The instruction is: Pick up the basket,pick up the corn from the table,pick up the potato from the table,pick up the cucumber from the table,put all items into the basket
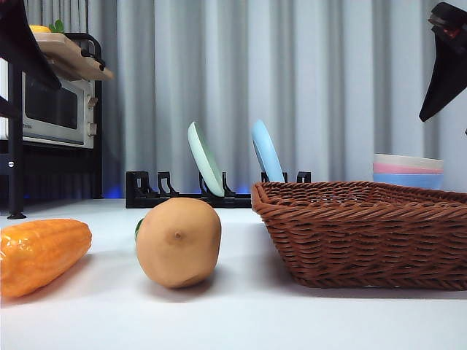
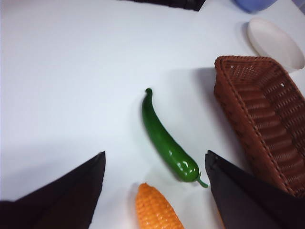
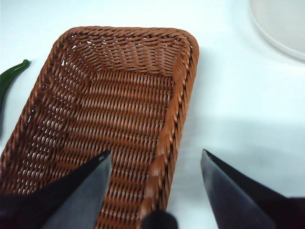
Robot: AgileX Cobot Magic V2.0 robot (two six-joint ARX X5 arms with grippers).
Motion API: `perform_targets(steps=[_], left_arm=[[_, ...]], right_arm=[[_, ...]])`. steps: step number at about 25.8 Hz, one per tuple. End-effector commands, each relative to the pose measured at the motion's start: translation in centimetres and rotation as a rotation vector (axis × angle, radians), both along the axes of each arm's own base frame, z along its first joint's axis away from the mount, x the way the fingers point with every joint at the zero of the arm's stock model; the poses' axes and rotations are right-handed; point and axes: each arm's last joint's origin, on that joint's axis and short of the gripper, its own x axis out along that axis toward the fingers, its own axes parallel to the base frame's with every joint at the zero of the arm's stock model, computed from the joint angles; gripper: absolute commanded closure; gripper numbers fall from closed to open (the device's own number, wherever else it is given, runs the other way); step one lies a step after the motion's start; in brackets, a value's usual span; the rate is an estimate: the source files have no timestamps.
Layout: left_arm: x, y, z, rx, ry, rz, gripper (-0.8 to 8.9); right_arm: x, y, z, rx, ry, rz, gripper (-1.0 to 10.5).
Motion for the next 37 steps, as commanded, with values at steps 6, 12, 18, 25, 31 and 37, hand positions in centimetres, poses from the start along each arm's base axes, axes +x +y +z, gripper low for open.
perform_targets(steps=[6,12,18,25,31,37], left_arm=[[0.8,-0.4,0.6,-0.006,0.022,-0.016,4.63],[1.1,-0.8,1.4,-0.006,0.011,-0.037,4.63],[1.5,-1.5,1.2,-0.004,0.031,-0.063,4.63],[1.9,-2.3,0.3,0.002,0.078,-0.097,4.63],[3.5,-4.1,-1.1,0.026,0.157,-0.104,4.63],[8.7,-8.2,-3.3,0.166,0.321,-0.109,4.63]], right_arm=[[1.3,0.1,-1.7,-0.011,0.091,-0.004,6.3],[2.5,0.3,-3.3,-0.02,0.157,-0.004,6.3],[4.2,0.5,-5.2,-0.022,0.205,0.003,6.3],[5.4,0.7,-7.0,-0.02,0.281,-0.012,9.6],[4.8,0.6,-3.0,0.038,0.164,-0.057,9.6],[2.8,0.4,1.2,0.053,0.062,-0.054,9.6]])
